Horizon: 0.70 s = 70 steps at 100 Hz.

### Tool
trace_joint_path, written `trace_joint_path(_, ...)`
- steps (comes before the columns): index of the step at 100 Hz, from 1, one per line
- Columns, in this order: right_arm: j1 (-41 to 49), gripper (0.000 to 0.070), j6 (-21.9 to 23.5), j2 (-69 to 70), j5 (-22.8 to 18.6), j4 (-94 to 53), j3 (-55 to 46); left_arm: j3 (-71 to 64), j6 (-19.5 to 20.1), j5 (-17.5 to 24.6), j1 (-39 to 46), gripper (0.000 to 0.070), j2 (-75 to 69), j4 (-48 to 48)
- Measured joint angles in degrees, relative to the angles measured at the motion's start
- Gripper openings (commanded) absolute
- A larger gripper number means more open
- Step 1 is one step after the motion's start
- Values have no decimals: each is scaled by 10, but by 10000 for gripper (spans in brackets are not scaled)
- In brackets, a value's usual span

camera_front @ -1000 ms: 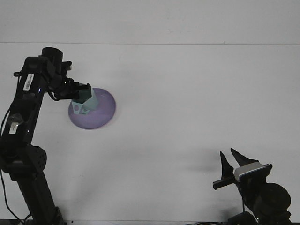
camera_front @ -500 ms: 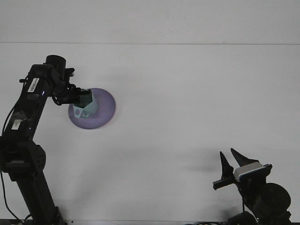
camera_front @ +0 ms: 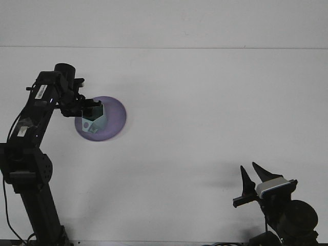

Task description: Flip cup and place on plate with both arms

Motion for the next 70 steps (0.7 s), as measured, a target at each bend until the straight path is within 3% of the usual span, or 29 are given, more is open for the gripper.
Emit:
trace_joint_path(6,0,238,0,0,0,0,0,4,0,0,0,545,0,-3)
trace_joint_path(38,0,236,0,0,0,11,0,35,0,2,1,543,-96,-7)
trace_joint_path(46,0,180,0,0,0,35,0,40,0,2,1,527,-151,-6)
trace_joint_path(50,0,149,0,0,0,48,0,40,0,2,1,463,-180,-6)
trace_joint_path(54,0,117,0,0,0,60,0,41,0,2,1,351,-208,-6)
trace_joint_path(63,0,17,0,2,0,76,1,41,0,2,1,3,-270,-5)
trace_joint_path(70,0,3,-3,11,0,80,1,41,-1,2,1,13,-319,-5)
